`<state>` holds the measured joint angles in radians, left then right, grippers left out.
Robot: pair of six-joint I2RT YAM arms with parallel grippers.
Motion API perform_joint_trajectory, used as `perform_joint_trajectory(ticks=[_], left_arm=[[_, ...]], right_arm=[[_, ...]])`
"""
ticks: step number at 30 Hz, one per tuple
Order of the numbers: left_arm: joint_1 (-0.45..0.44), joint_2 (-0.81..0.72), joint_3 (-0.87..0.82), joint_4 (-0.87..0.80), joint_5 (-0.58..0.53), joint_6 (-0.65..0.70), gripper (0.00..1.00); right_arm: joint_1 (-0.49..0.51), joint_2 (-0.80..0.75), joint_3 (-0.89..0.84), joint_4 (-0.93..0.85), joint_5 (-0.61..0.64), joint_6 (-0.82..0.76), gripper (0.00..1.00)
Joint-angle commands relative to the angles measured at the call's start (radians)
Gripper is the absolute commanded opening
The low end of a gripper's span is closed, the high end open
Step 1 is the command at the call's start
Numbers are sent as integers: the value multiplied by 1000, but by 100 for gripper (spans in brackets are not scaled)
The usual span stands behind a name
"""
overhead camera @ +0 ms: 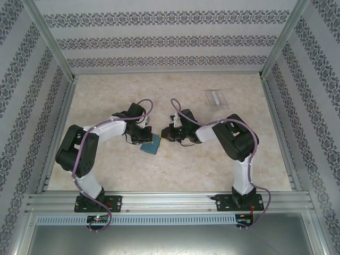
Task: Put the credit cards into the card holder
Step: Close the button on the card holder.
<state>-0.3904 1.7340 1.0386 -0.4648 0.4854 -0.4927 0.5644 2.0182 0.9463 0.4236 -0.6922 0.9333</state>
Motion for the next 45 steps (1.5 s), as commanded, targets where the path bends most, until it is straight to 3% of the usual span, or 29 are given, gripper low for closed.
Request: perform_joint_trajectory(ticks=[1, 10, 24, 45], left_arm=[[11, 34, 21, 15, -3, 42, 0], [34, 57, 12, 15, 12, 39, 0], [42, -30, -29, 31, 96, 2, 0], [42, -8, -50, 10, 72, 20, 0]], right_arm=[[-12, -15, -23, -80, 29, -41, 0], [-12, -16, -14, -95, 31, -42, 0], [-11, -19, 5, -129, 34, -48, 0], [-11, -18, 33, -170, 20, -61, 0]])
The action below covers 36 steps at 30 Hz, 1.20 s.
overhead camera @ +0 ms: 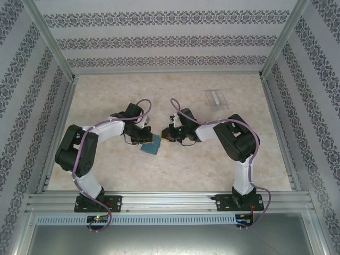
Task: Put the credit cards into the card holder
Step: Close the button on the card holder.
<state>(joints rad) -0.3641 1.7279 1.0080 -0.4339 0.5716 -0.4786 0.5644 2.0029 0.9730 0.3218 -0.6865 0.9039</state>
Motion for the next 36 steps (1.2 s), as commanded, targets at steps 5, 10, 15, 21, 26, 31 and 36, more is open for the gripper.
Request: perform_joint_trajectory(ticks=[5, 10, 15, 21, 26, 31, 36], left_arm=[[15, -20, -25, -20, -1, 2, 0], [16, 1, -35, -14, -22, 3, 0], [15, 14, -25, -37, -68, 14, 0], [16, 42, -9, -54, -92, 25, 0], [16, 64, -14, -29, -68, 14, 0], [16, 68, -19, -21, -62, 10, 0], [15, 65, -20, -16, -56, 6, 0]], right_arm=[[-11, -1, 16, -78, 16, -35, 0], [-12, -2, 26, -83, 13, -36, 0], [-12, -6, 27, -92, 16, -41, 0], [-11, -49, 8, -81, 42, -47, 10], [1, -186, -23, -132, 116, -122, 20], [33, -260, -20, -209, 131, -182, 20], [99, -206, -4, -176, 72, -128, 5]])
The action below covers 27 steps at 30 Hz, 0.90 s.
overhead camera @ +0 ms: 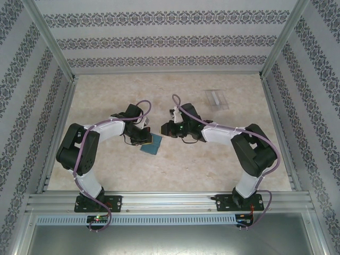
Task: Put the credit cards into the card holder
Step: Close the button on the card holder.
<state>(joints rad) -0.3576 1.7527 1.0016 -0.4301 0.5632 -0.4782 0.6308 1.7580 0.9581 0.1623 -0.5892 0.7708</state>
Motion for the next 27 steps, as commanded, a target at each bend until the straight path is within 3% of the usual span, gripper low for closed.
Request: perform_joint_trajectory(ticks=[1, 7, 15, 27], left_arm=[[9, 39, -15, -18, -47, 6, 0], [9, 37, -30, -4, -39, 3, 0], [8, 45, -25, 1, -29, 1, 0], [8, 58, -23, 14, -16, -7, 0]], right_arm=[[41, 60, 18, -8, -34, 25, 0], [67, 134, 30, 69, -64, 136, 0], [70, 181, 62, 69, -75, 163, 0], [73, 249, 78, -9, 28, 124, 0]])
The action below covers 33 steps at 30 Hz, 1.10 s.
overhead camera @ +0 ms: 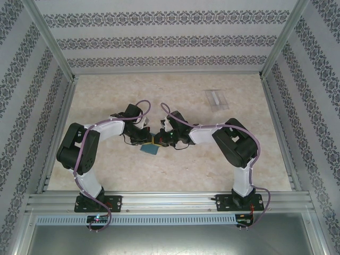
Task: Put the credit cards into the card holder
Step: Close the button on the card holder.
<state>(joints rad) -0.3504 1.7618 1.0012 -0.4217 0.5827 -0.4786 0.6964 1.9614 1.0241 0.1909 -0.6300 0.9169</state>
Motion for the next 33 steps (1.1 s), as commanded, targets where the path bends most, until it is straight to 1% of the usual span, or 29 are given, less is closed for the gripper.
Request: perform_joint_trajectory(ticks=[1, 6, 11, 13, 17, 20, 24, 26, 28, 29, 30, 33], left_arm=[[1, 51, -21, 9, -34, -7, 0], [2, 64, -22, 16, -21, -8, 0], [1, 70, -29, 29, -16, -9, 0], [1, 70, -30, 36, -7, -11, 0], [1, 67, -40, 43, 1, -15, 0], [1, 52, -48, 56, 24, -21, 0], [1, 37, -45, 72, 56, -33, 0], [1, 19, -45, 91, 73, -49, 7], [5, -2, -43, 110, 96, -69, 9], [5, -16, -38, 119, 107, -80, 11], [9, -26, -32, 120, 108, -90, 14], [14, -59, -6, 105, 96, -105, 15]], right_arm=[[6, 57, 14, -50, 81, -28, 0], [9, 79, 35, -185, 188, -53, 0], [26, 77, 85, -374, 329, -102, 0], [28, 95, 104, -415, 354, -106, 0], [27, 96, 77, -373, 351, -90, 0], [25, 66, 89, -392, 357, -105, 0], [6, 10, 99, -366, 292, -118, 0], [-10, -28, 99, -345, 255, -112, 0], [-22, -54, 108, -336, 223, -112, 0], [-28, -63, 113, -332, 207, -112, 0], [-30, -69, 114, -327, 197, -110, 0], [-36, -85, 117, -322, 184, -115, 0]])
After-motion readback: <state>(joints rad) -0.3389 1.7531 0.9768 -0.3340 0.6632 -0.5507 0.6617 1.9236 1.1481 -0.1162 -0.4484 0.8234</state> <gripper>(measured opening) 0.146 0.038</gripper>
